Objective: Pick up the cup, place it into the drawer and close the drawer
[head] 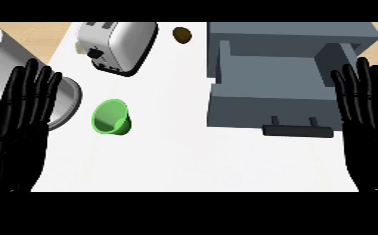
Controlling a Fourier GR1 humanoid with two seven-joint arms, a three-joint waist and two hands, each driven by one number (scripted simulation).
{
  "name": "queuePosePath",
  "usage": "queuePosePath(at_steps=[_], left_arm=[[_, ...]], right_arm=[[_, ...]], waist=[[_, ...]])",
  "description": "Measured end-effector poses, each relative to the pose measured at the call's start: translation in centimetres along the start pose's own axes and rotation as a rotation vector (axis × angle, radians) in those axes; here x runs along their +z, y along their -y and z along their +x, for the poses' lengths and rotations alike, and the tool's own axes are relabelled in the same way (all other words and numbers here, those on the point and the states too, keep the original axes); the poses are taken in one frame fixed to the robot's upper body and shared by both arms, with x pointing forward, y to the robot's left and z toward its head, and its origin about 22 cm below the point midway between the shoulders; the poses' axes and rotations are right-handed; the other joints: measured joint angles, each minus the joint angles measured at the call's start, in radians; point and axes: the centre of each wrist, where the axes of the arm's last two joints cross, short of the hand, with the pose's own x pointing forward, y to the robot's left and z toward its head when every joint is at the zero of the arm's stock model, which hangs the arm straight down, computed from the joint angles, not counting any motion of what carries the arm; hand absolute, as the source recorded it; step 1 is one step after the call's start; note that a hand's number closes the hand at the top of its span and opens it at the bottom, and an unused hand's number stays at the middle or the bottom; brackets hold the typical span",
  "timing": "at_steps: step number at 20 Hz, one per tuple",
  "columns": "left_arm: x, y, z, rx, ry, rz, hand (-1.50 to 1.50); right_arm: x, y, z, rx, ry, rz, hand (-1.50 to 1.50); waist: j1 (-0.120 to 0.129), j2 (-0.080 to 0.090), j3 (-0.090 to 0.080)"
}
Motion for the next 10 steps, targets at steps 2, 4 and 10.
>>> queuePosePath(at_steps=[2,4,10], left_arm=[[0.2,-0.6,0.0,0.025,0.018,-0.05,-1.5],[-0.2,-1.1,0.0,0.078,0.042,-0.158,-1.5],[-0.8,-4.0,-2.8,0.296,-0.085,-0.381,-1.5]], right_arm=[[-0.2,-0.1,-0.1,-0.004,0.009,0.006,-1.5],[-0.5,-0.2,-0.2,-0.003,0.025,0.015,-1.5],[-0.6,-0.4,-0.5,0.003,-0.052,0.123,-1.5]], waist=[[-0.011,0.01,-0.001],[-0.02,0.017,-0.002],[-0.04,0.032,-0.005]])
